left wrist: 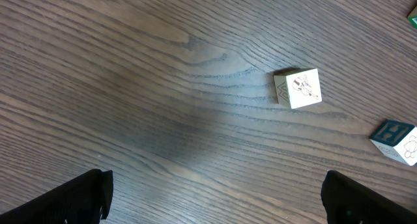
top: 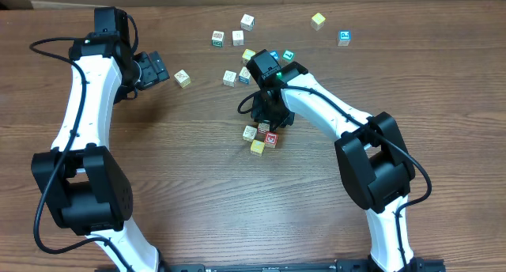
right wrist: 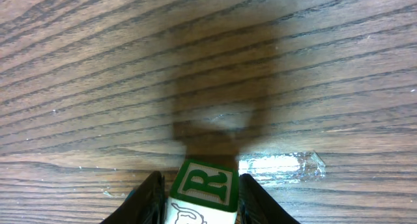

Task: Form a circle

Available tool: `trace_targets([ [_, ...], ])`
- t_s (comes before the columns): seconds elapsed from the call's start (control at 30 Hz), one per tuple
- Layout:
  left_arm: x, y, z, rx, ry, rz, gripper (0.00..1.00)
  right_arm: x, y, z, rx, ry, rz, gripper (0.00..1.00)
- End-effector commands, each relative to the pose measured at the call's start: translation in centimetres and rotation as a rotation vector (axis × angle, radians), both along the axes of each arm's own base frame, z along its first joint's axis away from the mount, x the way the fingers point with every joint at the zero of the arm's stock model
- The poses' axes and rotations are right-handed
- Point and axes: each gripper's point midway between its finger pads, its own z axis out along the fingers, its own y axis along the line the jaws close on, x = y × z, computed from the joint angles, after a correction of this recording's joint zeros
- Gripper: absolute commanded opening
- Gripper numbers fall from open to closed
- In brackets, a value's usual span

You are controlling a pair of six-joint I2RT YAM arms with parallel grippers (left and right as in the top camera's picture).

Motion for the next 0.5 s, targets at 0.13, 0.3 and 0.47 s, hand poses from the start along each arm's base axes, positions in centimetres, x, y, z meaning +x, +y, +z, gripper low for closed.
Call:
trace_targets([
  [0.13,0.46,-0.2,0.21,-0.008,-0.012,0.004,1.0,-0.03,0.22,0.94,0.016,-0.014,-0.007,0.33],
  [0.3,0.46,-0.2,0.21,-0.008,-0.012,0.004,1.0,-0.03,0.21,0.94,0.018,-0.012,-0.023,0.33],
  [0.47,0.47,-0.2,0.21,-0.008,-0.012,0.004,1.0,-0.03,0.21,0.94,0.018,-0.012,-0.023,0.33],
])
